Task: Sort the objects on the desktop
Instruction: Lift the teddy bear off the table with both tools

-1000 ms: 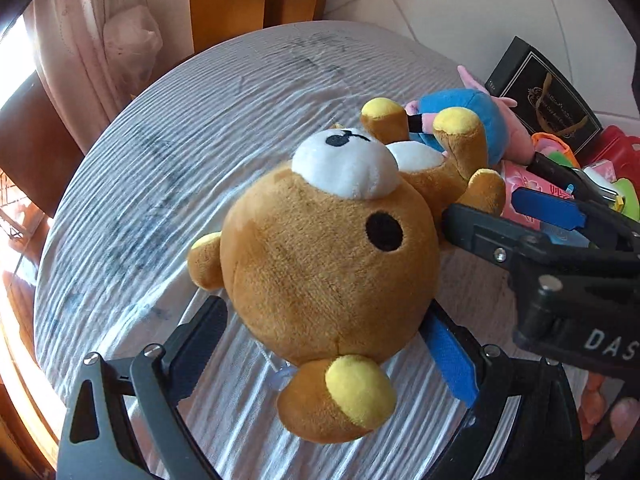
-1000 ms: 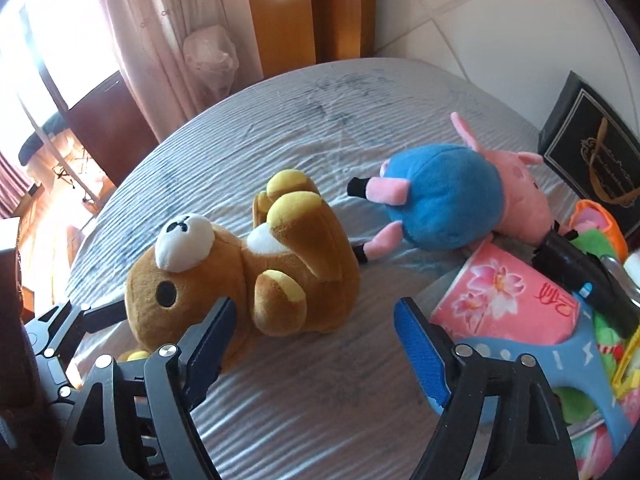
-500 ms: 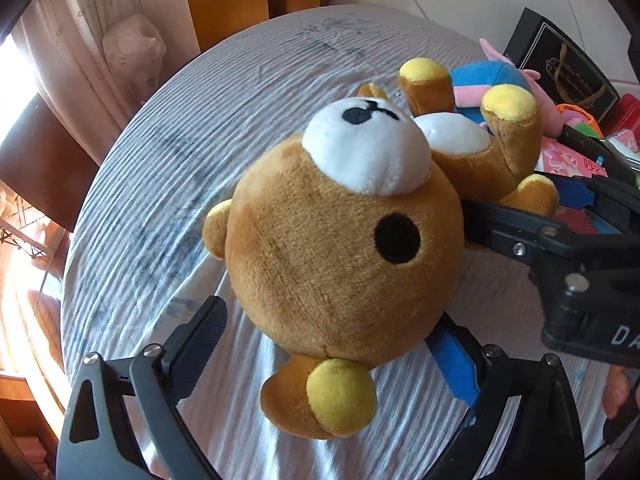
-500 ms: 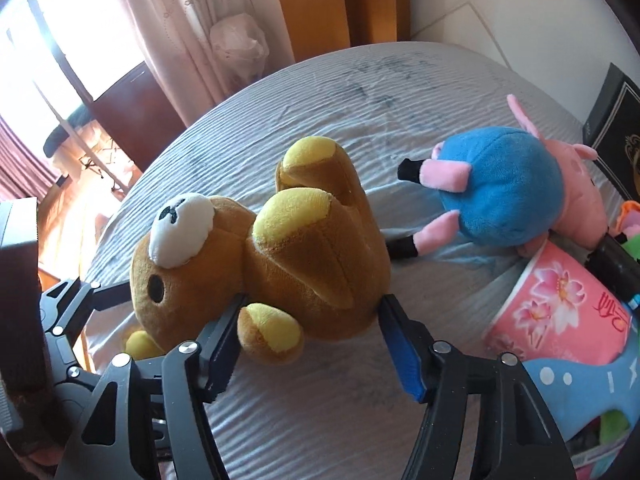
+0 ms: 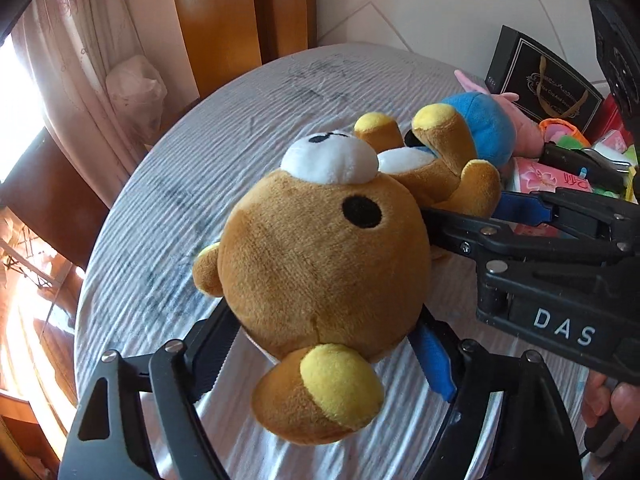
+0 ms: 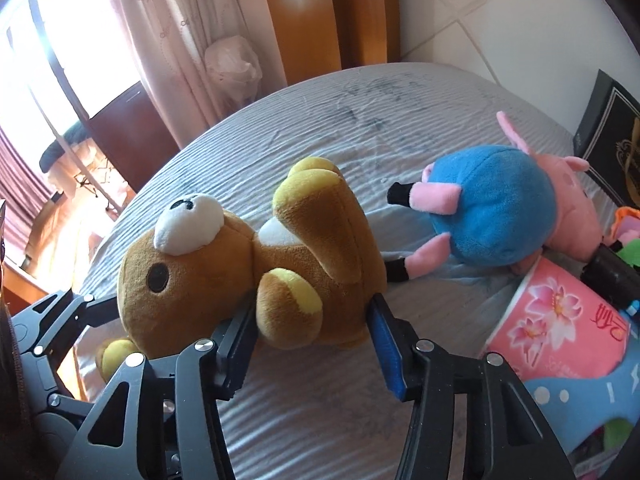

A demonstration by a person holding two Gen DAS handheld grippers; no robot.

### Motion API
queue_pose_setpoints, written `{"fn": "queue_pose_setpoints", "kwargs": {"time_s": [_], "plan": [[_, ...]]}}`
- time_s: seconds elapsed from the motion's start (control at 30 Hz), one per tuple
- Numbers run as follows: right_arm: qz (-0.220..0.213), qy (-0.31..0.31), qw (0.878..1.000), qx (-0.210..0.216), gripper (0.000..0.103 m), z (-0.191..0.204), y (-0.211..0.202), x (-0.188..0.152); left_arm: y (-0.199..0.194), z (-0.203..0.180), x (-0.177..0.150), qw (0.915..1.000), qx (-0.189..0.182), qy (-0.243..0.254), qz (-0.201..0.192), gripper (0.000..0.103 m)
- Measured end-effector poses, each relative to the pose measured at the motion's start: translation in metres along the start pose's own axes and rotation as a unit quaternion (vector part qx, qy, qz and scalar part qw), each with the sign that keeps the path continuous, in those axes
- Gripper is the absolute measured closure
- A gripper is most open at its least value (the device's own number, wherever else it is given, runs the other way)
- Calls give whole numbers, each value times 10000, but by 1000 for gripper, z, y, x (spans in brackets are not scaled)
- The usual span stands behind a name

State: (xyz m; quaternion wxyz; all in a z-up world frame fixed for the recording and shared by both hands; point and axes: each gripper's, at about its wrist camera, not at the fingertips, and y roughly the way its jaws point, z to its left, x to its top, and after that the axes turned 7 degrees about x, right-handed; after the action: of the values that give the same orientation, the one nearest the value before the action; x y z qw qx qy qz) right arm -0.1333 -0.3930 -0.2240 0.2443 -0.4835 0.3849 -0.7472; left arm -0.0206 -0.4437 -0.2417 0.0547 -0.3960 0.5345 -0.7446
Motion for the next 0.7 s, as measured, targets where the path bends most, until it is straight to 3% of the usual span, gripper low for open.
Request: {"fn": "queue_pose_setpoints", "kwargs": {"time_s": [0.07,0.1,0.2,0.4,0.5,0.57,0.7], "plan": [[-115,-37,9999,5,68,4,-10,0,-12,-3,4,9998,43,122,-179,23],[-173,-69,9998,101,81,7,-16,0,-16,-5,6,9997,50,154,-207,23],[-74,-117,9998,-129,81,15,-24,-2,-15,-6,9,9999,13,147,-5,23],[282,354,9985,314,81,6,-25,-24,6,10,-15,9989,242,173,350,30],[222,350,9988,276,71,11,-30,-35,8,26,-18,9992,136,35,383,31],[0,407,9990,170,53,10,-39,-33,7,25,-17,9994,128,85,321,31],[-231,452,9987,1,47,4,-44,-17,8,23,-16,9995,127,111,275,29]]}}
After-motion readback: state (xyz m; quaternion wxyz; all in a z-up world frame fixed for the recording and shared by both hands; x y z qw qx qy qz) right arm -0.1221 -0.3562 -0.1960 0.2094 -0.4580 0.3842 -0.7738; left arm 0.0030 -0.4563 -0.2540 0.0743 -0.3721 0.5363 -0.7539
